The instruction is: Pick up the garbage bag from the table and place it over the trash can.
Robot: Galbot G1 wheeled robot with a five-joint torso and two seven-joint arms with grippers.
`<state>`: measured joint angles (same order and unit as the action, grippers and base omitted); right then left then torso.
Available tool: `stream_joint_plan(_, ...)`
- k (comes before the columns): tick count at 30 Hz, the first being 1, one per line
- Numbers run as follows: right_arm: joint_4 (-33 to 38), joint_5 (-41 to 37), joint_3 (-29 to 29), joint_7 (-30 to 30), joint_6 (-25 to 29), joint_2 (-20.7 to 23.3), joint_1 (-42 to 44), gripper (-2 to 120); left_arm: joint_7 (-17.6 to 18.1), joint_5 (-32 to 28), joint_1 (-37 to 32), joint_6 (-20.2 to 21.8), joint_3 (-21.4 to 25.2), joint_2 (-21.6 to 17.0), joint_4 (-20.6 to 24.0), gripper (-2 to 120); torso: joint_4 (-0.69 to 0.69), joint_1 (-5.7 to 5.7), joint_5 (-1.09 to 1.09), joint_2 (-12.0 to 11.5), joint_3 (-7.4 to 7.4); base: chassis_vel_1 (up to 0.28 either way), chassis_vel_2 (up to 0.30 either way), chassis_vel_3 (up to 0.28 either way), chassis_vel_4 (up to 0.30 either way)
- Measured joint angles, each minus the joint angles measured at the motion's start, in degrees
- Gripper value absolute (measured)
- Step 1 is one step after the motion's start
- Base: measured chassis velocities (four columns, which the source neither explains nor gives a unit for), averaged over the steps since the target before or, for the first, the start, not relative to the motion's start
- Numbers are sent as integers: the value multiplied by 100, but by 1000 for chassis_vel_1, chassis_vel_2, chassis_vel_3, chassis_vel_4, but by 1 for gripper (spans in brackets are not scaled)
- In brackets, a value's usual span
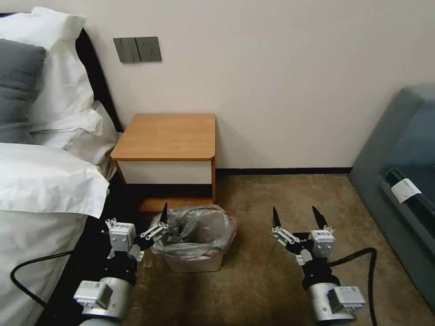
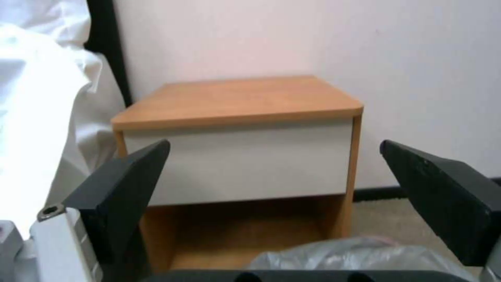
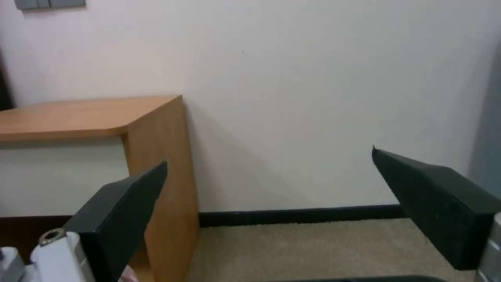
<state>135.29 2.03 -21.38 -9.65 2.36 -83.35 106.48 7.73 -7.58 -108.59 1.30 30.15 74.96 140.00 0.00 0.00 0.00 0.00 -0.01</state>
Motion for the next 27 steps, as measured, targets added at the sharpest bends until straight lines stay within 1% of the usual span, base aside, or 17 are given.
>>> stream_joint_plan(1, 0, 0, 0, 0, 0, 0, 0, 100, 0, 0, 0, 0, 0, 0, 0, 100, 0, 0, 0, 0, 0, 0, 0, 0, 0)
stream_joint_plan(4, 34, -139, -1, 16, 36, 6, 11, 100, 32, 16, -142, 253, 5, 34, 151, 100, 0, 0, 0, 0, 0, 0, 0, 0, 0)
stream_joint_plan(6, 41, -215, -7, 35, 36, 12, 4, 100, 16, 10, -171, 281, 14, 43, 179, 100, 1, 0, 1, 0, 0, 0, 0, 0, 0)
stream_joint_plan(9, 41, -422, -89, 123, 51, 52, -16, 100, -212, -137, -263, 277, 87, 98, 230, 100, 0, 0, 1, 0, 0, 0, 0, 0, 0)
stream_joint_plan(10, 39, -466, -110, 134, 58, 67, -17, 100, -297, -178, -287, 231, 121, 132, 232, 100, 0, 0, 1, 0, 0, 0, 0, 0, 0)
stream_joint_plan(11, 39, -466, -110, 134, 58, 67, -17, 100, -297, -178, -287, 231, 121, 132, 232, 100, 0, 0, 1, 0, 0, 0, 0, 0, 0)
stream_joint_plan(13, 16, -543, -173, 151, 84, 88, -17, 100, -413, -252, -339, 114, 188, 250, 244, 100, 0, 0, 0, 0, 0, 0, 0, 0, 0)
stream_joint_plan(15, -5, -597, -239, 180, 109, 99, -17, 100, -477, -312, -410, 26, 254, 373, 266, 100, 0, 0, 1, 0, 0, 0, 0, 0, 0)
stream_joint_plan(16, -5, -597, -239, 180, 109, 99, -17, 100, -477, -312, -410, 26, 254, 373, 266, 100, 0, 0, 1, 0, 0, 0, 0, 0, 0)
stream_joint_plan(19, -23, -663, -303, 200, 144, 132, -13, 100, -548, -362, -452, -212, 490, 494, 211, 100, 1, 0, 0, 0, 0, 0, 0, 0, 0)
stream_joint_plan(20, -23, -663, -303, 200, 144, 132, -13, 100, -548, -362, -452, -212, 490, 494, 211, 100, 1, 0, 0, 0, 0, 0, 0, 0, 0)
stream_joint_plan(23, -73, -688, -370, 240, 220, 154, -3, 100, -589, -440, -421, -365, 829, 609, 135, 100, 0, 0, 0, 0, 1, 0, 0, 0, 0)
stream_joint_plan(25, -99, -691, -387, 265, 251, 156, 13, 100, -686, -276, -412, -523, 1012, 690, 77, 100, 0, 0, 0, 0, 1, 0, 0, 0, 0)
stream_joint_plan(27, -108, -687, -390, 268, 267, 152, 15, 100, -715, -196, -415, -577, 1051, 721, 60, 100, 0, 0, 0, 0, 0, 0, 0, 0, 0)
